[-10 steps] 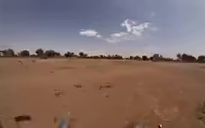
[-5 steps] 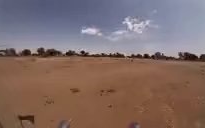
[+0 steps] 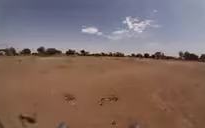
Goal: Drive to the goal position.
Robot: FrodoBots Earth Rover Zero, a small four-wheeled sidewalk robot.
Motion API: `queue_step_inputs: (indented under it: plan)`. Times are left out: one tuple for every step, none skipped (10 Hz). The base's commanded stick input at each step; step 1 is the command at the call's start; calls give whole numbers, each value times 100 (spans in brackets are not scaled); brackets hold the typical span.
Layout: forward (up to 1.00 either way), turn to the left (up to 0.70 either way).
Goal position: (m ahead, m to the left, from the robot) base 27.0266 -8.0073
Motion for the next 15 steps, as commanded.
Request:
queue_step_inputs:
  plan:
    - [70, 0]
    - [70, 0]
    - [70, 0]
    - [70, 0]
    - [70, 0]
    - [70, 0]
    - [70, 0]
    - [70, 0]
    - [70, 0]
    - [70, 0]
    - [70, 0]
    - [70, 0]
    - [70, 0]
    - [70, 0]
    - [70, 0]
